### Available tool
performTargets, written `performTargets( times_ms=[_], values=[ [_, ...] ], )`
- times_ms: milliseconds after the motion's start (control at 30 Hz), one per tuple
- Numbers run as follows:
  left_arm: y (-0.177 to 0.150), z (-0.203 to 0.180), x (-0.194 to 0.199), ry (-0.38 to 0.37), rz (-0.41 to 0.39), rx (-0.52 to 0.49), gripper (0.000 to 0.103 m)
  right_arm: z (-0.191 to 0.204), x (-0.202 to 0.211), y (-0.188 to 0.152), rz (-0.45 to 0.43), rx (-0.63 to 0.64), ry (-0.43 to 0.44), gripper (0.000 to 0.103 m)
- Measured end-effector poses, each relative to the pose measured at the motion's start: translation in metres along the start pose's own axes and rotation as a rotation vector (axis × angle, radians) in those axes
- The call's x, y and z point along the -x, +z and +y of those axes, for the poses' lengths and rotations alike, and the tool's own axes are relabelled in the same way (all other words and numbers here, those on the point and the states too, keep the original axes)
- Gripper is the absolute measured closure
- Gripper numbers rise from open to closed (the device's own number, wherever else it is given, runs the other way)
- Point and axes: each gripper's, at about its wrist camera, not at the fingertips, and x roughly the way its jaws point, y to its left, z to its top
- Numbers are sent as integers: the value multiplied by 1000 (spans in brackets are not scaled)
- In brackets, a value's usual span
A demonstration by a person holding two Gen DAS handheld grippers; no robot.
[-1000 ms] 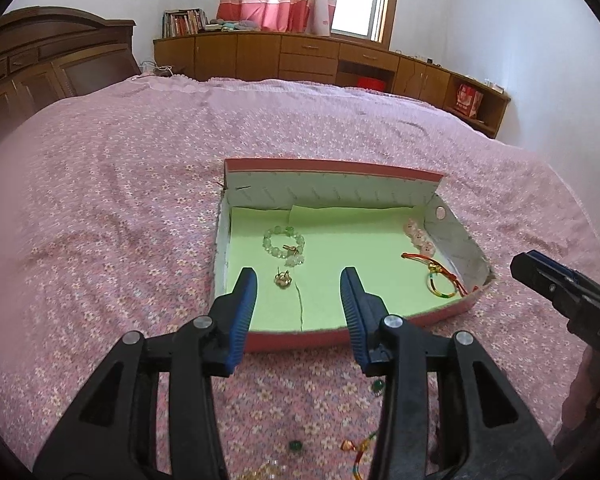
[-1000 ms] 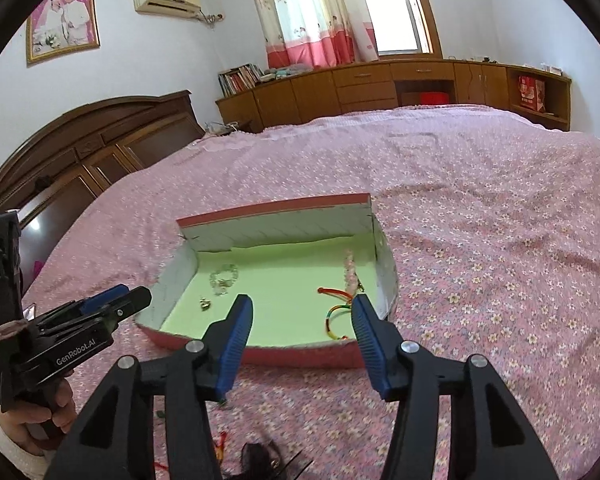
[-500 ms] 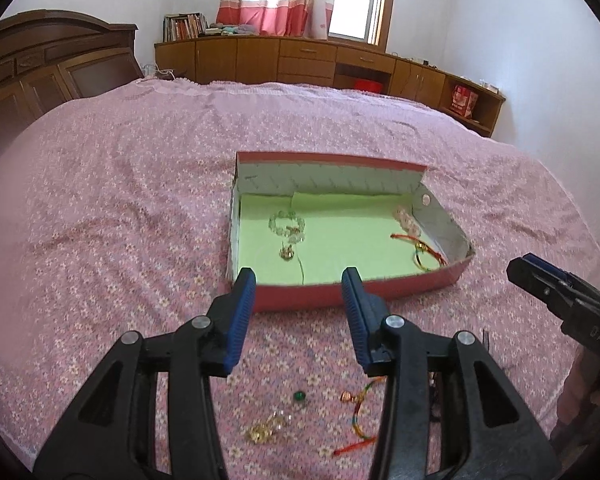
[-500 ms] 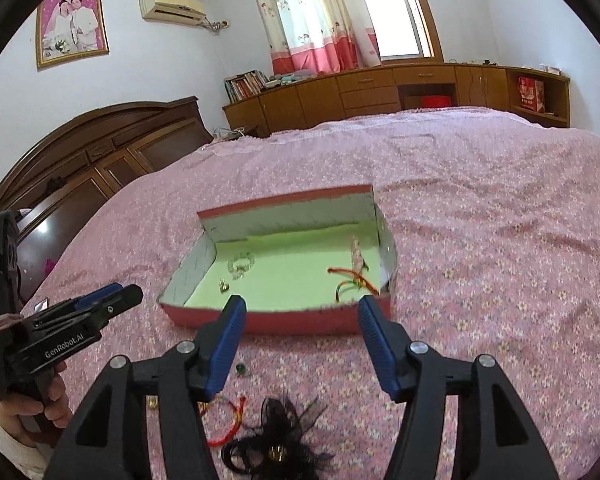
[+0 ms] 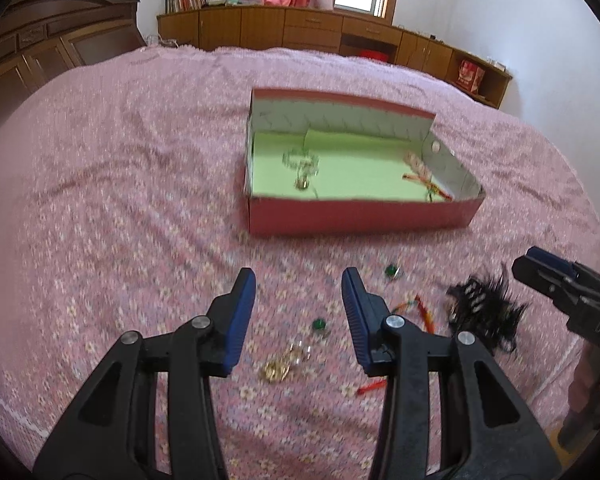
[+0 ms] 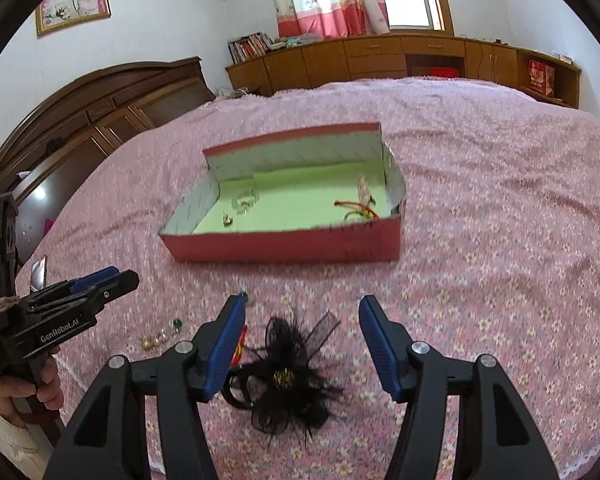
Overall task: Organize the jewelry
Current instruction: 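Move the right tool onto the black feather hair clip while the left tool approaches the gold pendant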
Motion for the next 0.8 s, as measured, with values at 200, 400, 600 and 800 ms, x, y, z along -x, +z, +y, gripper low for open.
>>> performTargets(
  times_ms=[200, 400, 600, 800],
  values=[
    [-14, 4, -6, -4, 45, -4, 66, 4, -5, -11, 45, 12, -3, 39],
    [-26, 6, -11, -10, 82, -1, 66, 2, -12, -22, 84, 6, -11, 36],
    [-35, 7, -19, -16, 114, 1, 66, -4, -22, -31, 127, -13, -14, 35],
    [-42, 9, -29, -12, 148, 7, 67, -8, -29, -37, 158, -41, -2, 34]
  ],
)
